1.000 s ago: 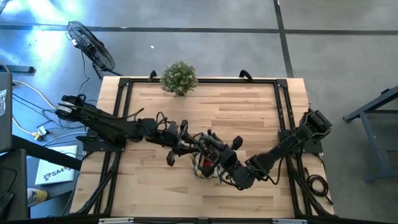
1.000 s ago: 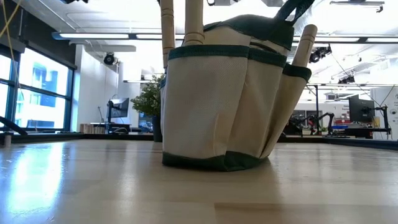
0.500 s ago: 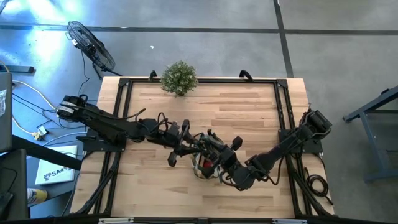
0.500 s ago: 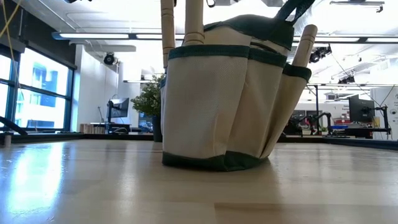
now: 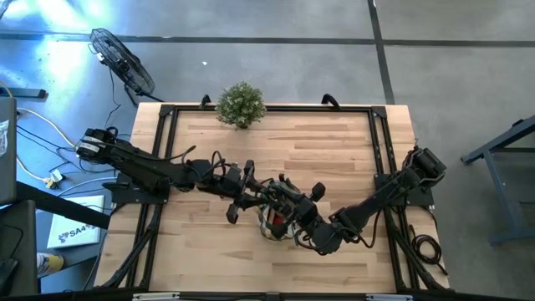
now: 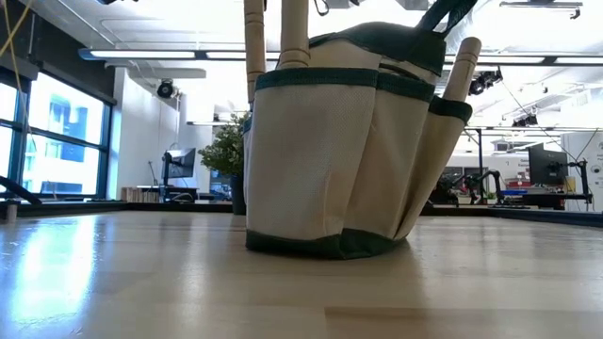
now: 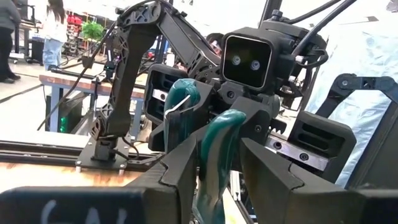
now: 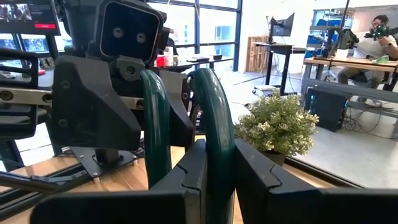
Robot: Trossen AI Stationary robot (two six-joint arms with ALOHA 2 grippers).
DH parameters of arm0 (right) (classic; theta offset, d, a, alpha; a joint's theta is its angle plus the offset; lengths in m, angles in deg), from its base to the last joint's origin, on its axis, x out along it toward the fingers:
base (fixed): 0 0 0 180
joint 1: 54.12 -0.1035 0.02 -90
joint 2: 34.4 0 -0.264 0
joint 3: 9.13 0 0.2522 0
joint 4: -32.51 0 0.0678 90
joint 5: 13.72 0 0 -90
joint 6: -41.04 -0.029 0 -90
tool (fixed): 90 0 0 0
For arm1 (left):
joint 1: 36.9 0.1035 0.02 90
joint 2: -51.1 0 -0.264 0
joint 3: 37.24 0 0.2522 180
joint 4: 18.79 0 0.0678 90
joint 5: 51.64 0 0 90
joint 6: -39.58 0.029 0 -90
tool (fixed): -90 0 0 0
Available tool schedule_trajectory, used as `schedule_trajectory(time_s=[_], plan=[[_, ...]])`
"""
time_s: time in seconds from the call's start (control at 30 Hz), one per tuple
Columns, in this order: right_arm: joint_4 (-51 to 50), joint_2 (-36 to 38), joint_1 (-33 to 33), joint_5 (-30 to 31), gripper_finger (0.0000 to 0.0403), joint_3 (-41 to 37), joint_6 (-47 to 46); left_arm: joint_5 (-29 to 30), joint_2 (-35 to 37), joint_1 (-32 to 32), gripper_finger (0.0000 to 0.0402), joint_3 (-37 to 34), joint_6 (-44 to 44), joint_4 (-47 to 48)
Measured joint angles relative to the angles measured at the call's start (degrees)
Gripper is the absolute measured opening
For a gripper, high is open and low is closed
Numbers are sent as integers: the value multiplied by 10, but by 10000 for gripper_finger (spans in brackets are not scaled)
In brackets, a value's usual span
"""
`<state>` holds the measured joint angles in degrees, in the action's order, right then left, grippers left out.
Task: Pick & Place Garden tools in Gardening bag
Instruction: Put the green scissors into the green bag
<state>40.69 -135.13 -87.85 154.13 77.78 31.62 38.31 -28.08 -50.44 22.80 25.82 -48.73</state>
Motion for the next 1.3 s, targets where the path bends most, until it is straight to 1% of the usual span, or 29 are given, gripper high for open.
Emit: schedule_trajectory(time_s=[0.1,0.23,0.47,0.83,1.0,1.17,1.3], plan=[[0,0,0,0,41,0,-3,0,0,0,101,0,5,1],[-7,0,0,-5,41,0,-15,0,0,0,53,0,27,2],[-8,0,0,-19,48,0,-18,6,1,0,53,0,32,6],[-16,0,-13,-33,86,0,-15,2,1,-1,52,0,37,11],[-17,0,-19,-26,123,0,-13,2,1,-1,52,0,36,15],[-15,0,-31,-33,177,0,-13,1,1,0,52,0,35,19],[-4,0,-53,-38,216,0,1,4,0,1,52,0,36,20]])
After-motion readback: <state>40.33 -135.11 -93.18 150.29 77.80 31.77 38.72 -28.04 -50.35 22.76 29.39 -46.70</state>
